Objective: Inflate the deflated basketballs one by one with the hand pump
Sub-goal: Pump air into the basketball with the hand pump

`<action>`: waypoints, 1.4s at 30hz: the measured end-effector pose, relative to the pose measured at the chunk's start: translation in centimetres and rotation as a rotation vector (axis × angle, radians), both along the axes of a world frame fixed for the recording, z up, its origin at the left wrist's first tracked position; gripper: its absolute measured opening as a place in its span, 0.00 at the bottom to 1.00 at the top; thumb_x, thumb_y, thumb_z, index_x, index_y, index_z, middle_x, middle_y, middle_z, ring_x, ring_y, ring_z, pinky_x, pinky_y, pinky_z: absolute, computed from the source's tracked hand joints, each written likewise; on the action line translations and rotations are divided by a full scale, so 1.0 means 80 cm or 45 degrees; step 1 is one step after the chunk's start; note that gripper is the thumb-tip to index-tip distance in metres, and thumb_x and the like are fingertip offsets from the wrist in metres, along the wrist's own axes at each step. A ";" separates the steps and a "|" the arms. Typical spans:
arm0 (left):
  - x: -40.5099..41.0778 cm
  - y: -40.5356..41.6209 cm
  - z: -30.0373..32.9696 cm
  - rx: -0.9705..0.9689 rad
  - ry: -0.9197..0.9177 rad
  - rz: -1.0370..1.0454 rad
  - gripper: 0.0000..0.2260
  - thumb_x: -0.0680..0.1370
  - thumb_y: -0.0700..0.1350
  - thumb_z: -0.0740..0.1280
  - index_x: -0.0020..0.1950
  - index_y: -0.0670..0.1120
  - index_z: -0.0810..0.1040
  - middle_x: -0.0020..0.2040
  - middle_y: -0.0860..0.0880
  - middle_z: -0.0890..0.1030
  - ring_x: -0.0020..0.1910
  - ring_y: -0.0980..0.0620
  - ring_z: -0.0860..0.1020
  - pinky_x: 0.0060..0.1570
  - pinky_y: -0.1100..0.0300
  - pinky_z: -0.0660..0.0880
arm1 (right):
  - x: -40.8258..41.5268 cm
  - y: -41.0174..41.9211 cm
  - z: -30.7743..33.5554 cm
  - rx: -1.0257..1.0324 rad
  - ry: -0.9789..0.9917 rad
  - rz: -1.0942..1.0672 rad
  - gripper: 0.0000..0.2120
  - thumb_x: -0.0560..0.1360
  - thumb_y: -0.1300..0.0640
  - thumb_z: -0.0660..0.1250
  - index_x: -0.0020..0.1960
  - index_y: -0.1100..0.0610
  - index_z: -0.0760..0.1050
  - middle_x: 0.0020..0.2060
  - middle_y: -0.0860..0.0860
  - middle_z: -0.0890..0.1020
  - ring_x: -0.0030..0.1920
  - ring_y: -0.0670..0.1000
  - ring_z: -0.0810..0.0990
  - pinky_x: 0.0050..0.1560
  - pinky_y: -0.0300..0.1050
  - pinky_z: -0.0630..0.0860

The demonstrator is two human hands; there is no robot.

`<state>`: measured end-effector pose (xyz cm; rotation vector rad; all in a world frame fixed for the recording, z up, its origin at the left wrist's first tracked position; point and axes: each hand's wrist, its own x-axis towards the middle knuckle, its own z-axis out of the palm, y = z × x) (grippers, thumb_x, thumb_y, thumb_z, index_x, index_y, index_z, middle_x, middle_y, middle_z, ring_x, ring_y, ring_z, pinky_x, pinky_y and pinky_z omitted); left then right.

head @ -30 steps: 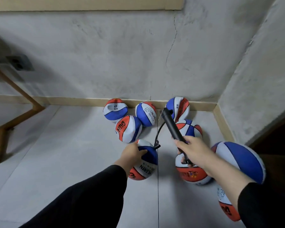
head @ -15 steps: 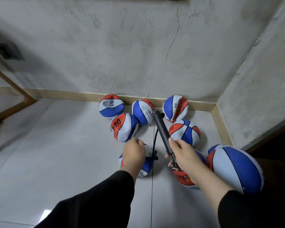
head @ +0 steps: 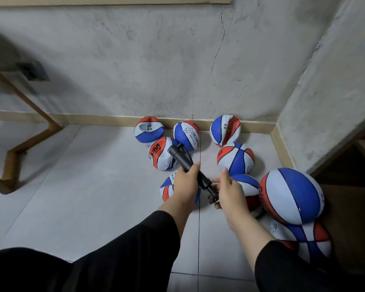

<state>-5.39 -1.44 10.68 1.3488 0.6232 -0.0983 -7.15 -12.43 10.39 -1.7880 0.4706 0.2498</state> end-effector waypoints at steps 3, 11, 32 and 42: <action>-0.009 -0.006 -0.001 -0.048 0.013 0.036 0.12 0.84 0.48 0.66 0.60 0.41 0.73 0.41 0.45 0.82 0.34 0.54 0.80 0.28 0.66 0.75 | -0.026 0.013 0.000 0.184 0.069 -0.103 0.22 0.84 0.37 0.54 0.49 0.50 0.79 0.44 0.52 0.86 0.43 0.55 0.86 0.40 0.54 0.85; -0.011 0.002 -0.007 -0.165 0.128 0.227 0.15 0.80 0.52 0.72 0.58 0.42 0.76 0.38 0.45 0.80 0.34 0.51 0.79 0.26 0.62 0.75 | -0.059 0.018 -0.023 0.391 0.132 -0.331 0.24 0.83 0.38 0.59 0.46 0.59 0.74 0.32 0.56 0.73 0.28 0.52 0.71 0.27 0.44 0.68; 0.016 -0.022 -0.015 -0.126 0.223 0.491 0.16 0.76 0.49 0.64 0.53 0.37 0.80 0.36 0.39 0.83 0.31 0.46 0.79 0.33 0.54 0.82 | -0.009 0.023 -0.041 0.049 0.080 -0.212 0.31 0.85 0.39 0.50 0.46 0.64 0.78 0.37 0.60 0.83 0.34 0.58 0.81 0.37 0.54 0.83; 0.044 0.003 0.010 -0.224 0.158 0.617 0.08 0.77 0.47 0.66 0.50 0.43 0.77 0.31 0.45 0.80 0.32 0.45 0.78 0.40 0.48 0.82 | -0.003 -0.007 -0.040 0.080 0.064 -0.351 0.30 0.84 0.38 0.53 0.43 0.62 0.76 0.29 0.56 0.78 0.28 0.54 0.74 0.28 0.45 0.71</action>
